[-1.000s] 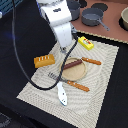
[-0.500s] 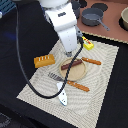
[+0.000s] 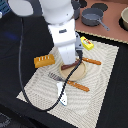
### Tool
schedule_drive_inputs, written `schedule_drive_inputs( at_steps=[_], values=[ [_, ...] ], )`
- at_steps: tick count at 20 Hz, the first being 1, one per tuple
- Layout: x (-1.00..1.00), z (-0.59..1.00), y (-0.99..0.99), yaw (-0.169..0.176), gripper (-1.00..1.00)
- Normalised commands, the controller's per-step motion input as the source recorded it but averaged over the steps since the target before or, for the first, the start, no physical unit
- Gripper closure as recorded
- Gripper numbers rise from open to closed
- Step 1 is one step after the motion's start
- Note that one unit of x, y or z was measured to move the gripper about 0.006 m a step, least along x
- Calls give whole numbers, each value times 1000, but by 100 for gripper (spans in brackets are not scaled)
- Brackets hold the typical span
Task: Interact with the objects in diverse but meaningful ways.
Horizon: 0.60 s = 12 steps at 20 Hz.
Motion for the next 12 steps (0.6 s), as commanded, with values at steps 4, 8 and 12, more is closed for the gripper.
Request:
schedule_drive_inputs(
  at_steps=[4,8,12],
  values=[
    [433,-88,2,-18,-100],
    [486,-90,0,-21,-100],
    [781,29,7,-73,-100]
  ],
)
